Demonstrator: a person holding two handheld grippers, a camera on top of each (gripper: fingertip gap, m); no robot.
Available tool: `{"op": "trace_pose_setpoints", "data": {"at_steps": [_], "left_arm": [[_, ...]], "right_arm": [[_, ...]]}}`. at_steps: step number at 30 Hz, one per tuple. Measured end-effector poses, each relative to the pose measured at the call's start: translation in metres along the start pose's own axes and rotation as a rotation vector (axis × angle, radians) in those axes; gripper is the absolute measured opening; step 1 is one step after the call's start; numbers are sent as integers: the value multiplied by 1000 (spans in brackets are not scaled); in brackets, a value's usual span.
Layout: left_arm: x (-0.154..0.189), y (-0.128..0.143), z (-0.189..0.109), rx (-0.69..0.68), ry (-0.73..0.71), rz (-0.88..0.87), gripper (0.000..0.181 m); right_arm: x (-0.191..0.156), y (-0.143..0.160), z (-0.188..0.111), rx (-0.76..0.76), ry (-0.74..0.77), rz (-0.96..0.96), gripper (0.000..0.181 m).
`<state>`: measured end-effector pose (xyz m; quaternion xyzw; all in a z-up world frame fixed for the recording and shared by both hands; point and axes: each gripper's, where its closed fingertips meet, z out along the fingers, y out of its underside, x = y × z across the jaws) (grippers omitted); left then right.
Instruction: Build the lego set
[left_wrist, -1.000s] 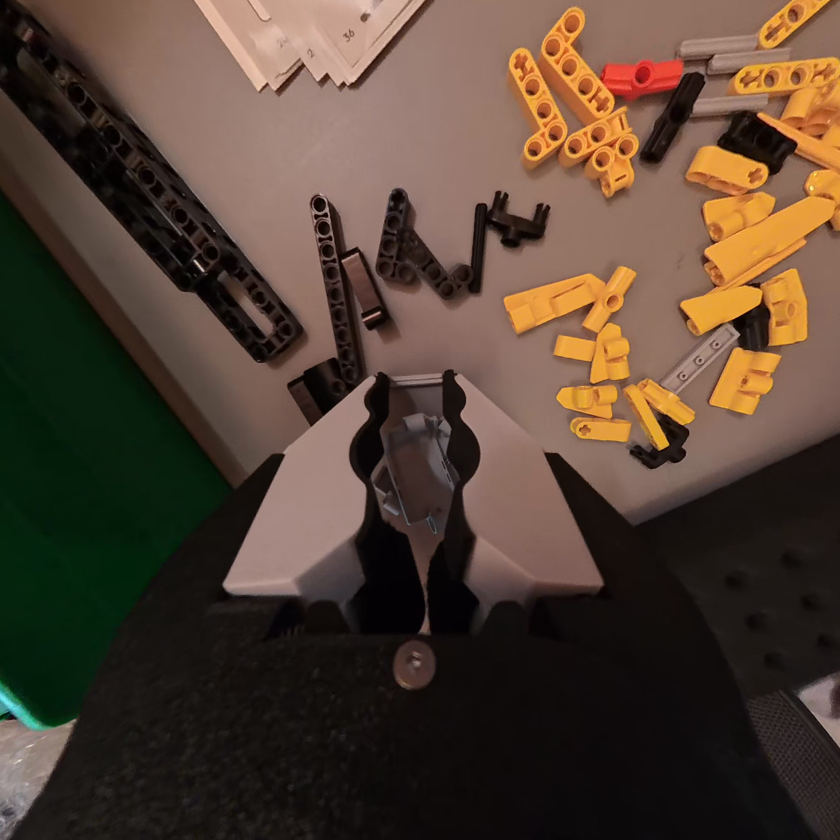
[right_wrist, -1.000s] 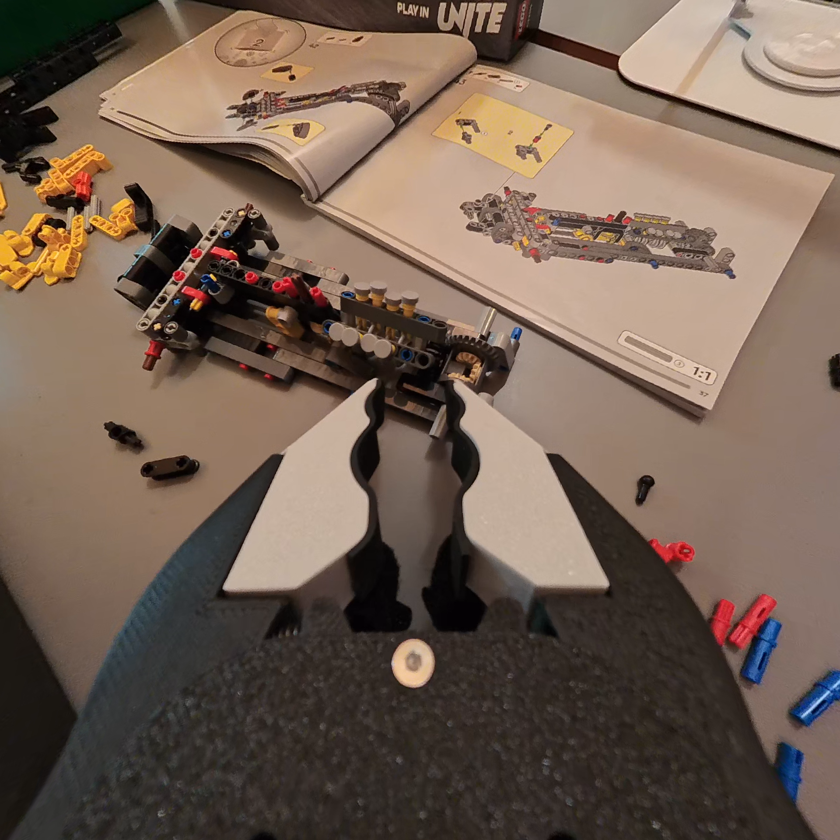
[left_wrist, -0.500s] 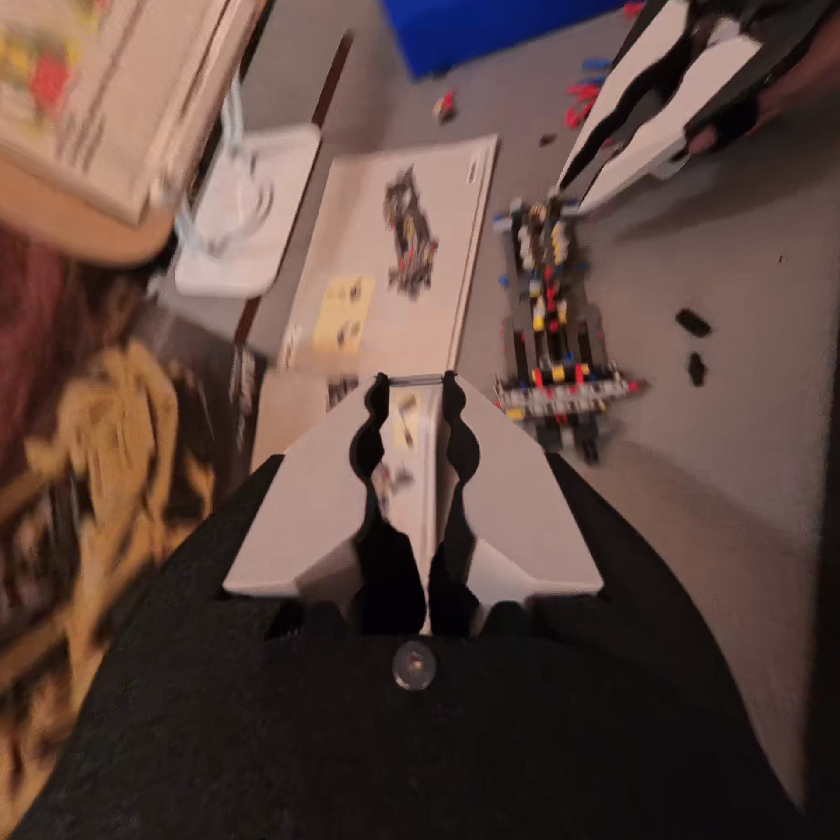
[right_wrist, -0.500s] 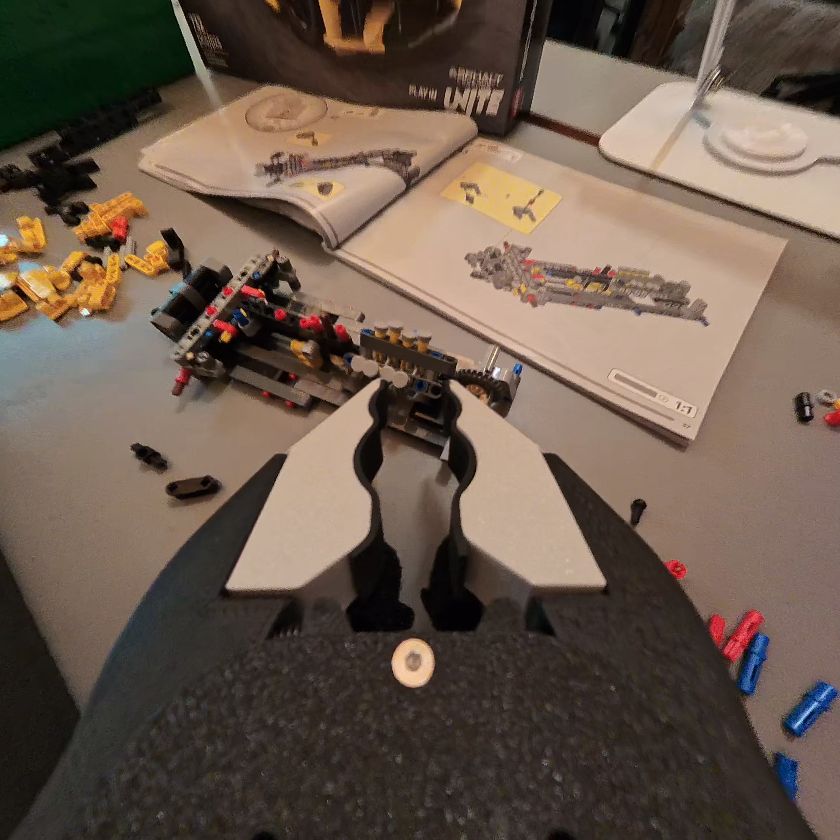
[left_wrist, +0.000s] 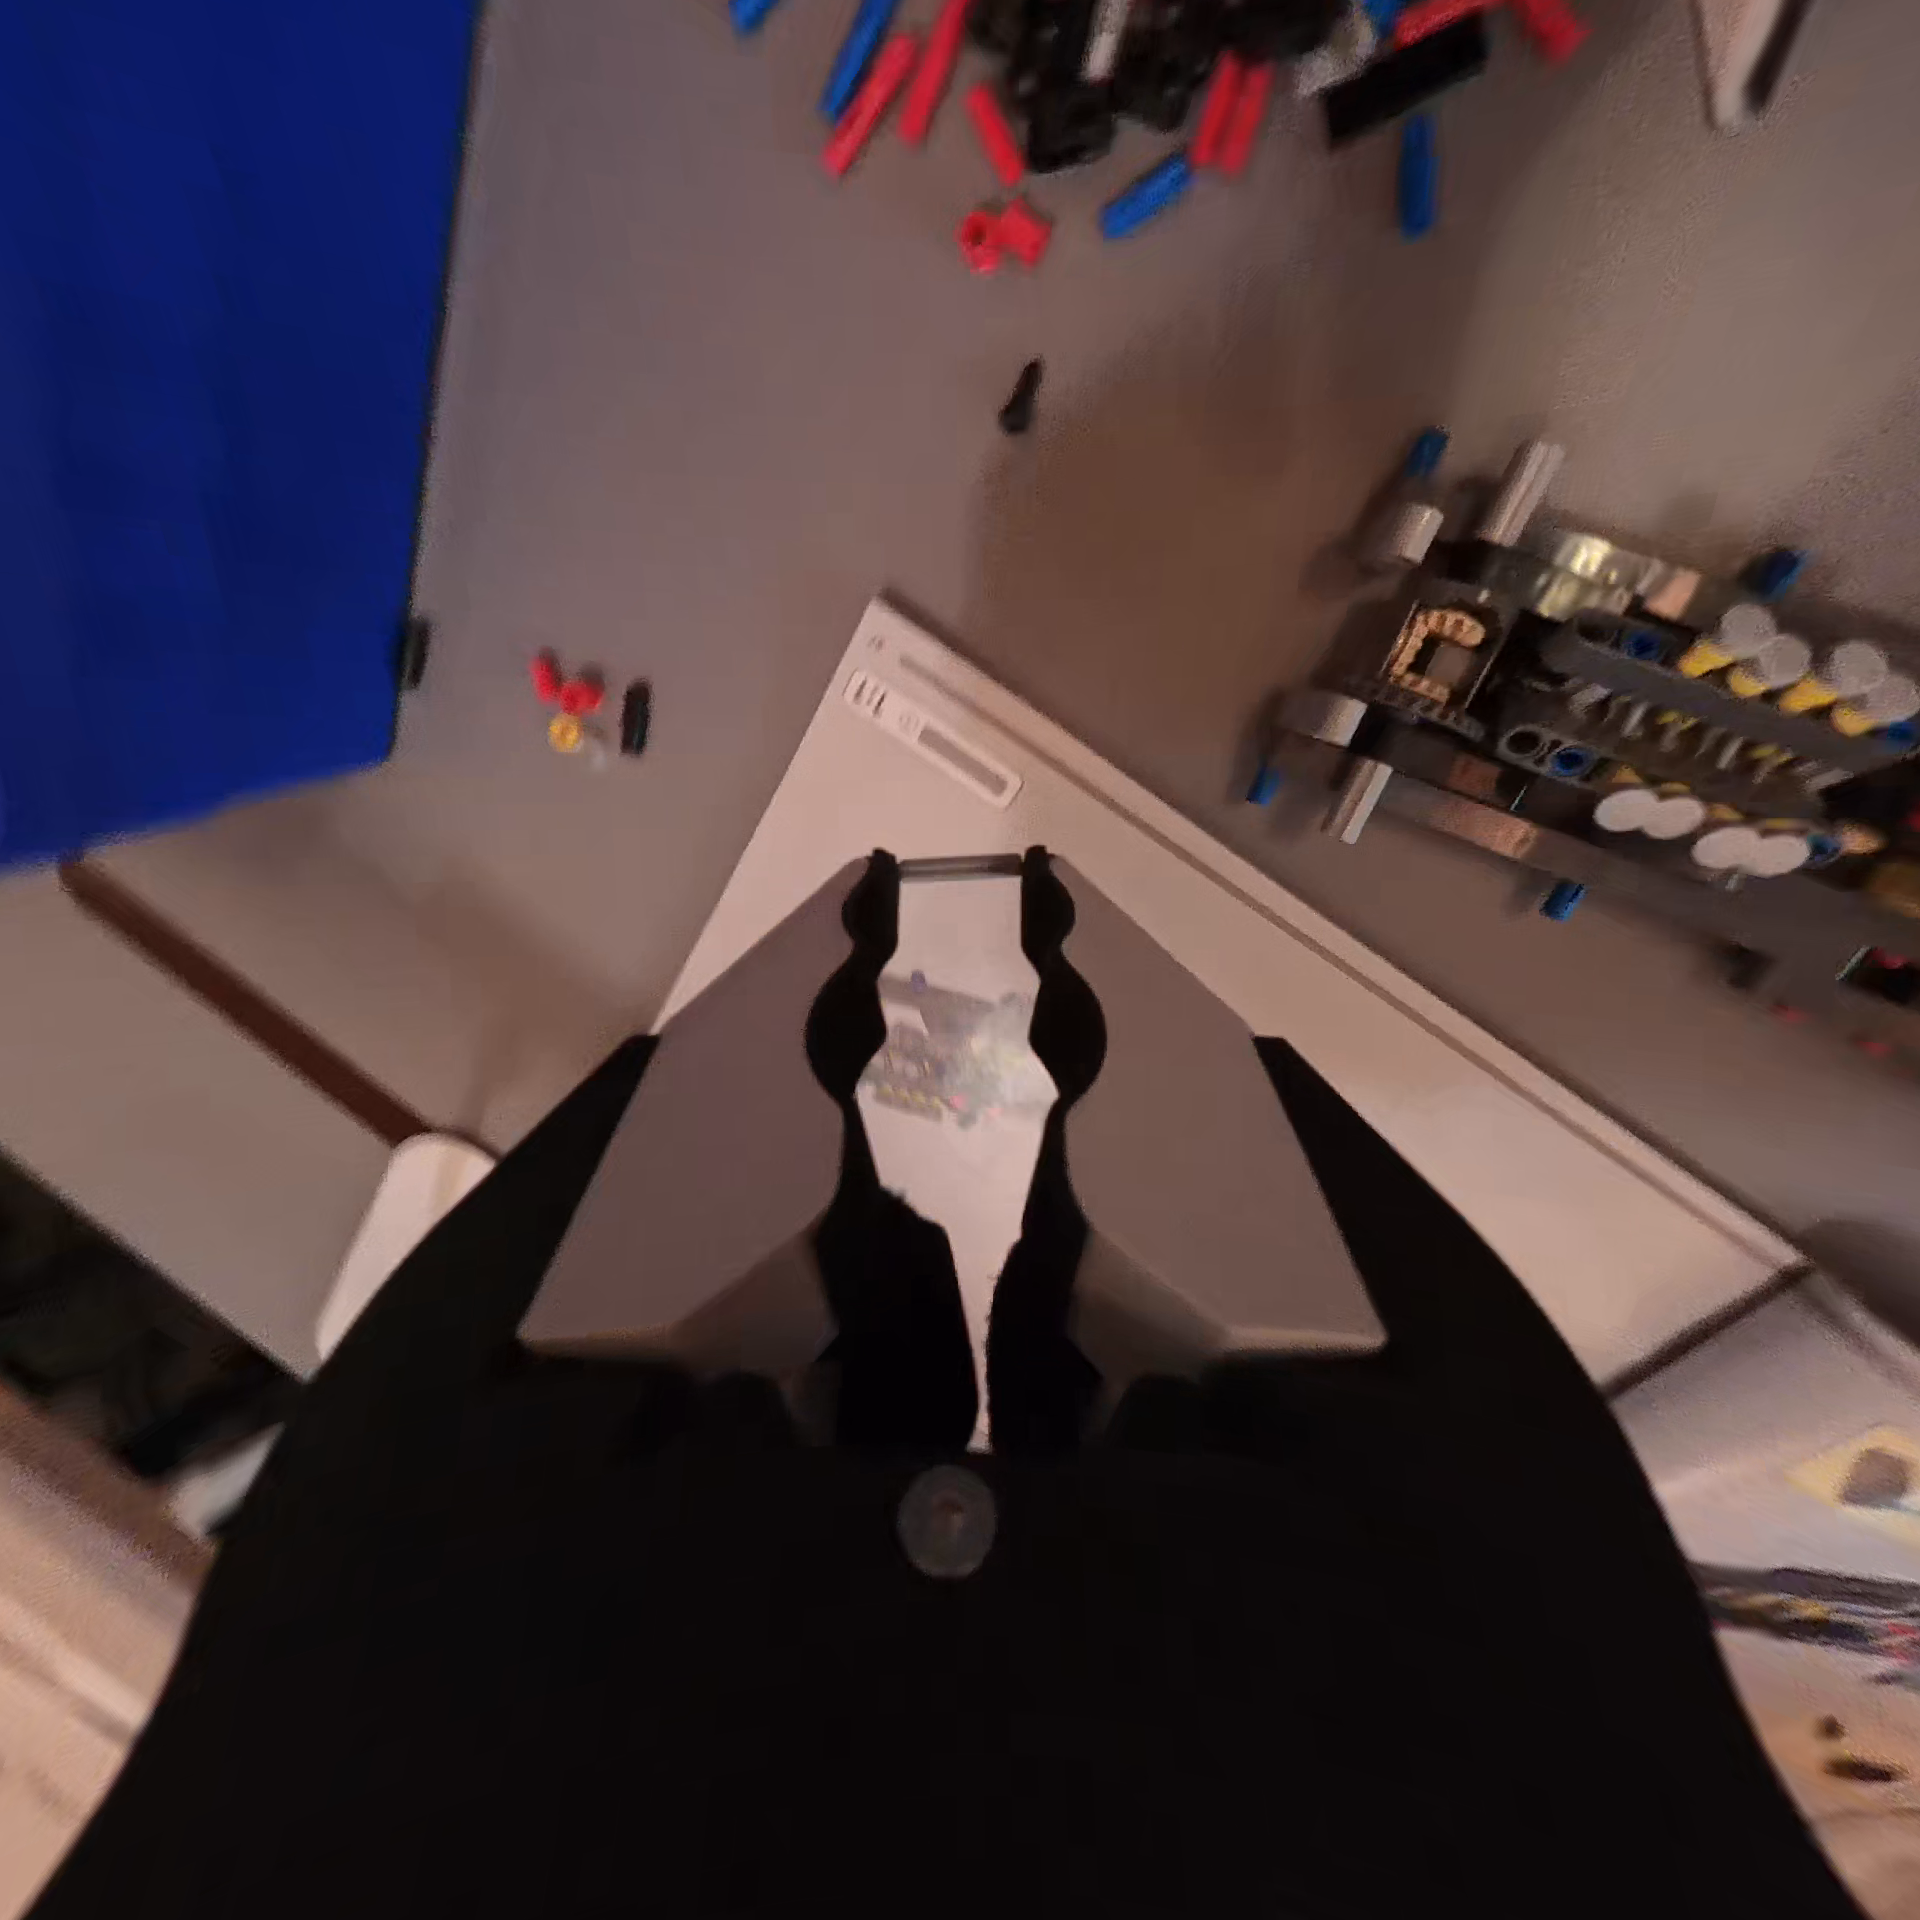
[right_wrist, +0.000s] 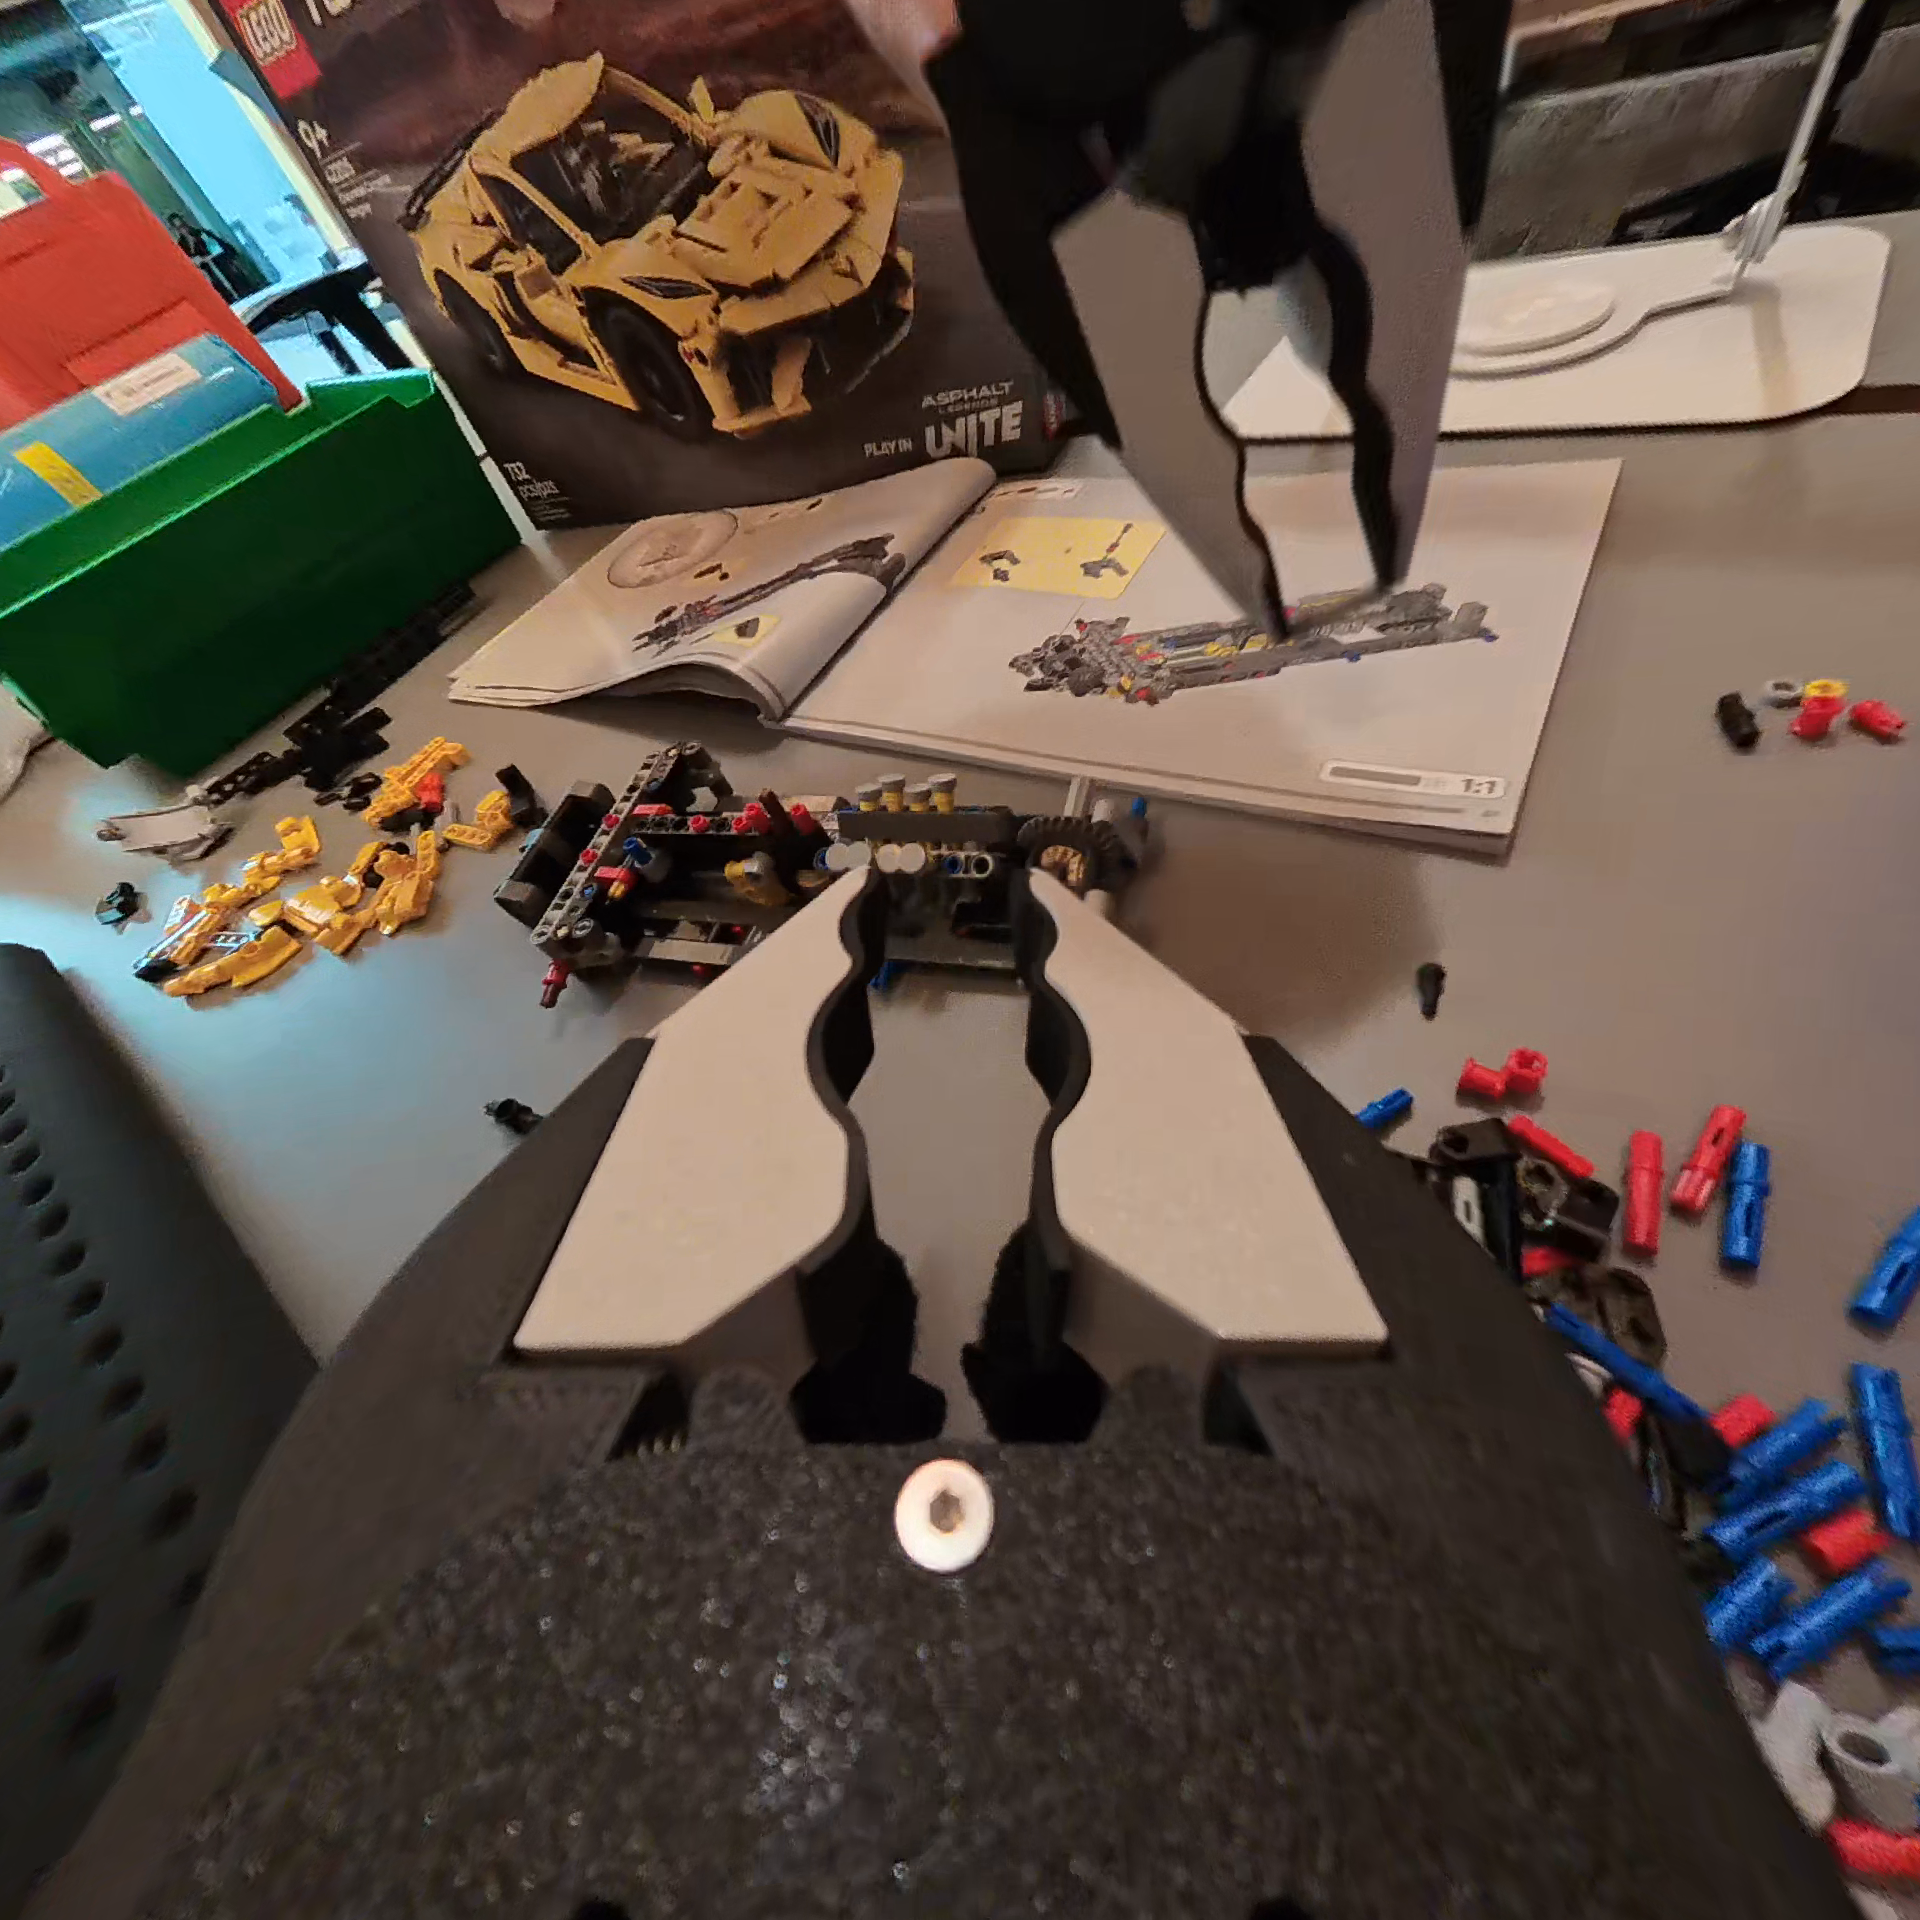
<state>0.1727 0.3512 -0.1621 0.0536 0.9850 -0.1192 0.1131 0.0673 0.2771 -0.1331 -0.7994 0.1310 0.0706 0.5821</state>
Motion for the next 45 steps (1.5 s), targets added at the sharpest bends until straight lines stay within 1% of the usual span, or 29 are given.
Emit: {"op": "trace_pose_setpoints", "data": {"at_steps": [2,3,5,9,13,14,16,20,24,45], "left_arm": [[2,-3,15,-1,55,121,22],[3,-4,21,5,79,162,22],[7,-1,30,-7,141,195,22],[5,-2,38,21,182,283,22],[5,-6,45,27,214,445,21],[4,-7,46,33,225,460,22],[4,-7,46,30,260,457,22],[4,-4,45,21,300,515,22],[3,-3,45,14,344,512,21],[3,-4,47,-5,358,602,22]], "right_arm": [[-2,-4,-4,29,-10,-6,23],[-7,-7,-5,45,-50,-4,24],[-13,-10,-5,65,-99,8,24],[-15,-8,-2,48,-120,7,25],[-16,-8,-1,48,-135,19,24],[-16,-8,-1,50,-138,24,24],[-16,-9,-1,53,-143,31,24],[-16,-9,-2,57,-153,47,24],[-16,-9,-1,54,-155,51,24],[-16,-6,0,36,-160,56,24]]}}
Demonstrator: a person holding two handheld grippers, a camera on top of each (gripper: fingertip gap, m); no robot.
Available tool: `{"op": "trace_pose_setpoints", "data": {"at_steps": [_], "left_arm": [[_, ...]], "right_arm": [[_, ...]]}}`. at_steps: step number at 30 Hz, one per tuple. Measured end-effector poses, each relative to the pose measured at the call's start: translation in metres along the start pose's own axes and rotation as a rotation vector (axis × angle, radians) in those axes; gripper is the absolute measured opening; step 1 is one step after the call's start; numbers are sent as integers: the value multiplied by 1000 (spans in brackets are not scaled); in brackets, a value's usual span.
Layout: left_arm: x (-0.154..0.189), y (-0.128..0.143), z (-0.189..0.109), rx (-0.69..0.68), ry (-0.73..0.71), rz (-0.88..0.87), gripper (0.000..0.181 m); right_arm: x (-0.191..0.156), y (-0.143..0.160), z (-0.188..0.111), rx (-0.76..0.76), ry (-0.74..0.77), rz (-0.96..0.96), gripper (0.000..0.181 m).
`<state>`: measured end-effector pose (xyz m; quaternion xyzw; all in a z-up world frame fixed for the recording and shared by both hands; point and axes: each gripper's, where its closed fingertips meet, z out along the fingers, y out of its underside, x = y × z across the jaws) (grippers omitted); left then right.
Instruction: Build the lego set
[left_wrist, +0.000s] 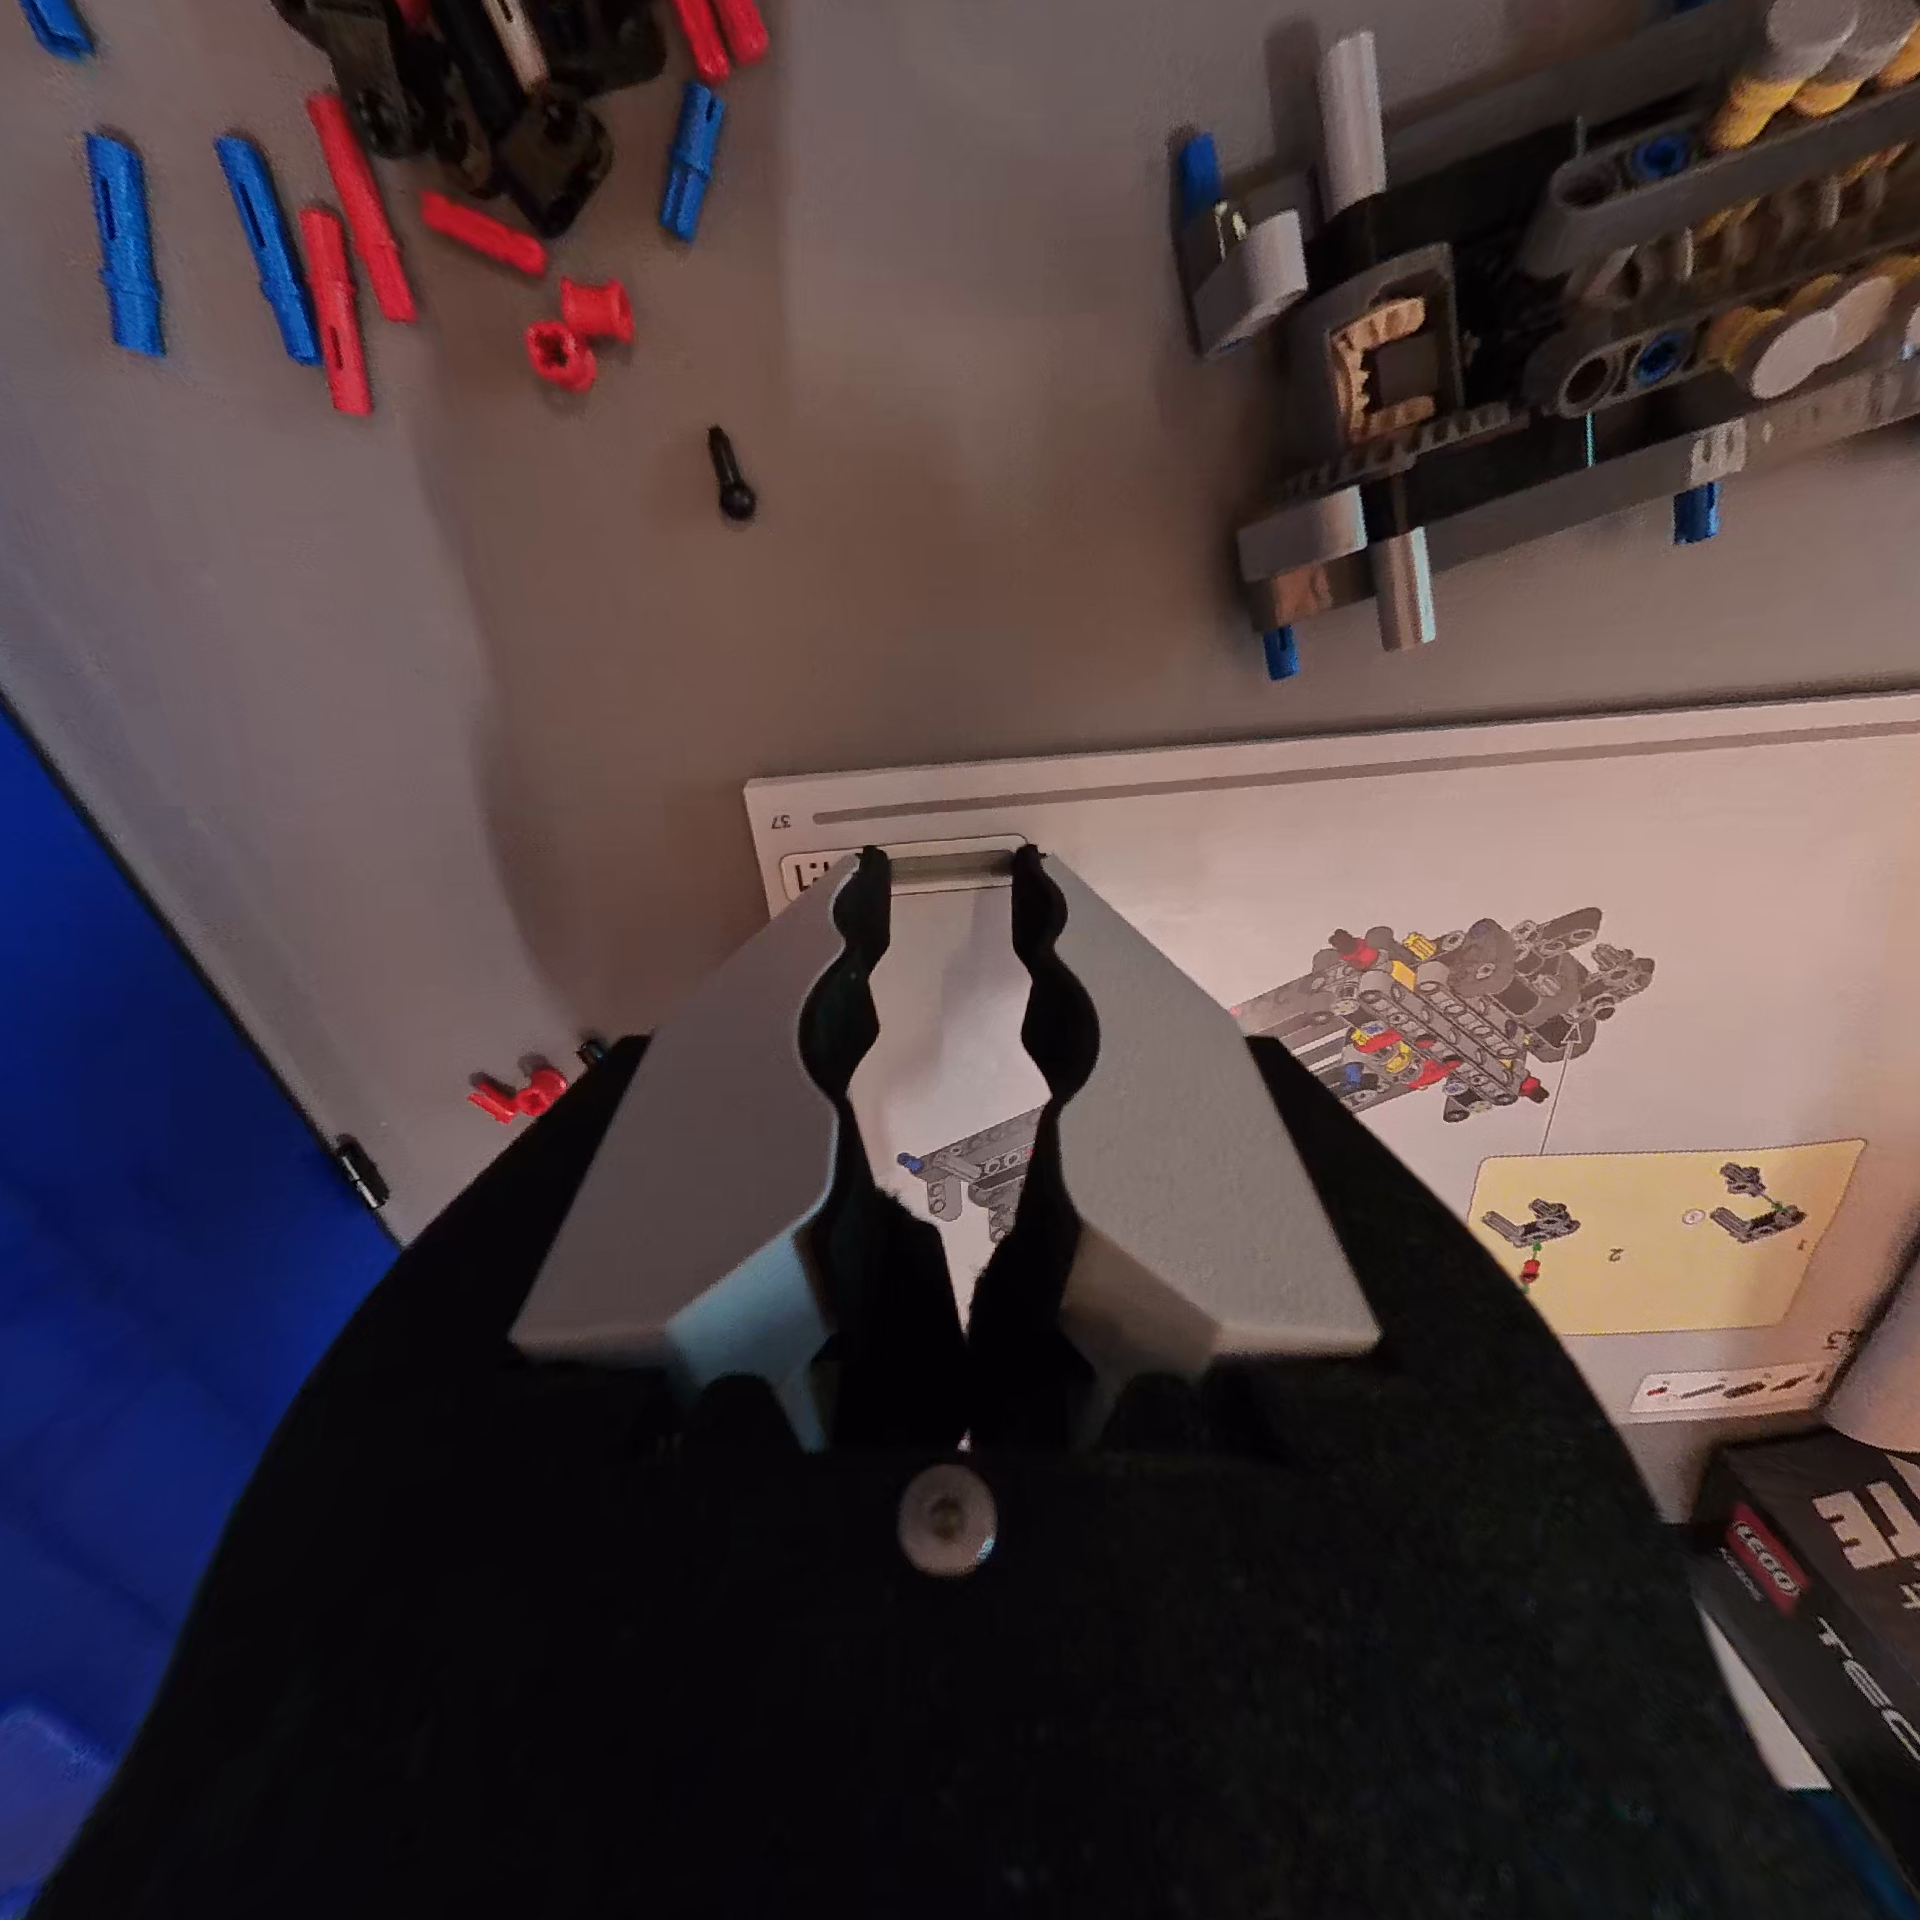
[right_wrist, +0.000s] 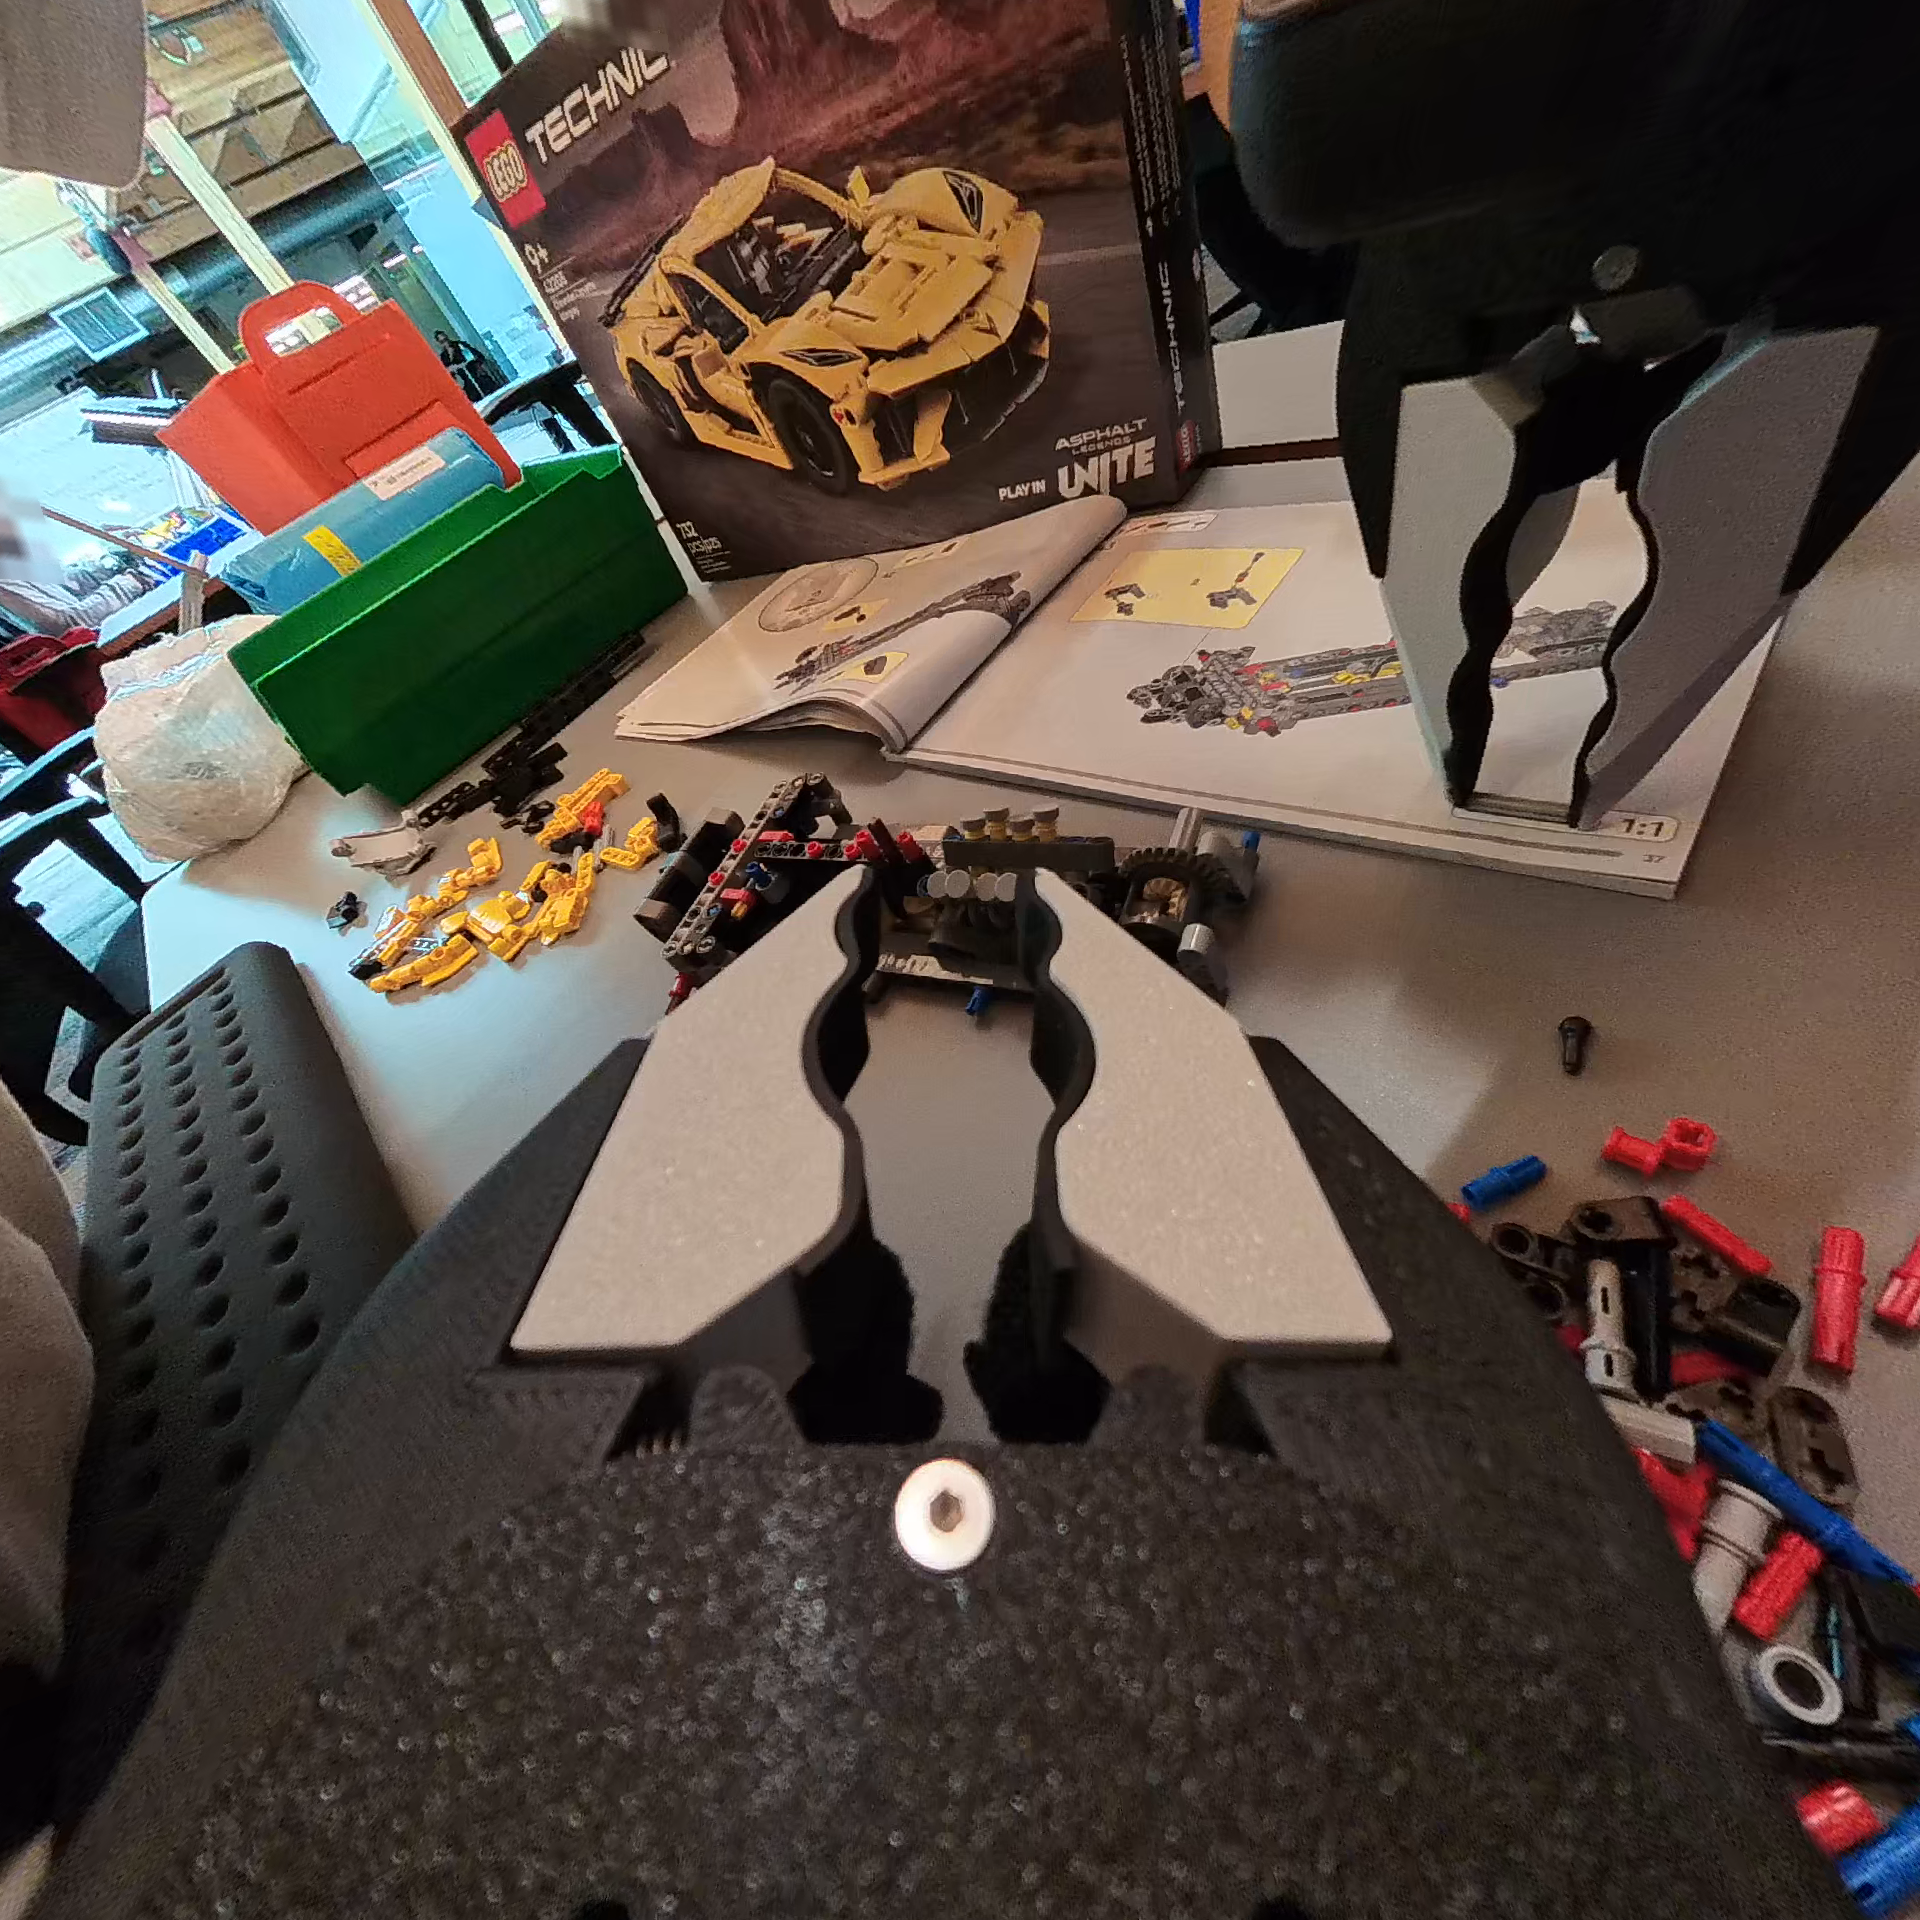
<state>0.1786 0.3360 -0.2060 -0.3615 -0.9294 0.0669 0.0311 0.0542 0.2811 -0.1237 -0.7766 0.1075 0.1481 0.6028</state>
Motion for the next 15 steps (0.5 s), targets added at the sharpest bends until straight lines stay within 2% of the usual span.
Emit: {"op": "trace_pose_setpoints", "data": {"at_steps": [15], "left_arm": [[0,0,0,-26,-10,13,22]], "right_arm": [[0,2,2,-14,3,-7,24]]}}
